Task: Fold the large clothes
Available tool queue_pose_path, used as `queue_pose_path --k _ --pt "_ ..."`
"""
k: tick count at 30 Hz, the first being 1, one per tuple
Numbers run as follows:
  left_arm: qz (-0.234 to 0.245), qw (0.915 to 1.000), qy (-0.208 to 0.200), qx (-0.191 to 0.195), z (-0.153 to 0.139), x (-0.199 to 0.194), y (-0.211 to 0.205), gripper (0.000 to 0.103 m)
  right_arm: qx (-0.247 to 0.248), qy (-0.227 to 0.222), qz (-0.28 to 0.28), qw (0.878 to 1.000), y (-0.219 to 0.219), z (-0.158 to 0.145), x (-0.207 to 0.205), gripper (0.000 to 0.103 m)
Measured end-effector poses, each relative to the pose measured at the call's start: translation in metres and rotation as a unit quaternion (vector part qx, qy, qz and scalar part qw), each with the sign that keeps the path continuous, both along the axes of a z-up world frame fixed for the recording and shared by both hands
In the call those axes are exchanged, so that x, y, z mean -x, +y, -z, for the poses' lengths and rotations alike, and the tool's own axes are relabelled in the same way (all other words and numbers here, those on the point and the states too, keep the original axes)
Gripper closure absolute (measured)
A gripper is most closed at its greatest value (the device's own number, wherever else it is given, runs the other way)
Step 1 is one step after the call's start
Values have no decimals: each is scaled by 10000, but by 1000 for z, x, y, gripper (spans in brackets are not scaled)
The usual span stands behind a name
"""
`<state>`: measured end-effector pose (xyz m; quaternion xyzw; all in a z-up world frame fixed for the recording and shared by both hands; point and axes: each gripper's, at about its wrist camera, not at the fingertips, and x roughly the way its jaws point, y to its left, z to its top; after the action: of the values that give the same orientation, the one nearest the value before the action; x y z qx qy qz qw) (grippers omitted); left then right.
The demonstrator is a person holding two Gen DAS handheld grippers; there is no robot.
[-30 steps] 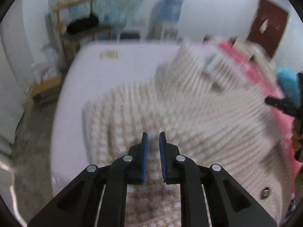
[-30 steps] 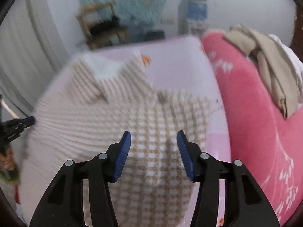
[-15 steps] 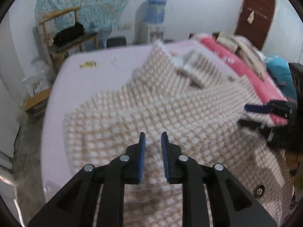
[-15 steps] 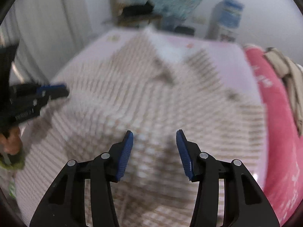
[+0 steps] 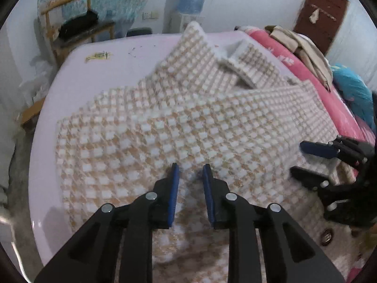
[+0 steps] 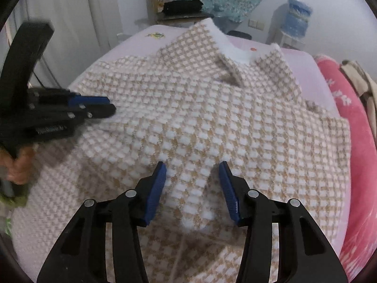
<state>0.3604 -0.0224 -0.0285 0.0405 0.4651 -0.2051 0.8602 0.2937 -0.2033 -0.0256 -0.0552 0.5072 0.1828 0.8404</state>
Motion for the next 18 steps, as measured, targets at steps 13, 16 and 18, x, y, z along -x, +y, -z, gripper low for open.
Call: queue_pose_path --k 13,16,18 --pt "-149 9992 -245 -271 -9 16 23 82 35 -237 249 9994 -36 -17 2 57" --pt "-296 9994 -125 -142 -4 12 34 82 285 144 448 9985 -52 13 -7 56" --pt "-356 9993 -27 61 -4 10 41 82 213 71 367 9991 -58 16 -3 56"
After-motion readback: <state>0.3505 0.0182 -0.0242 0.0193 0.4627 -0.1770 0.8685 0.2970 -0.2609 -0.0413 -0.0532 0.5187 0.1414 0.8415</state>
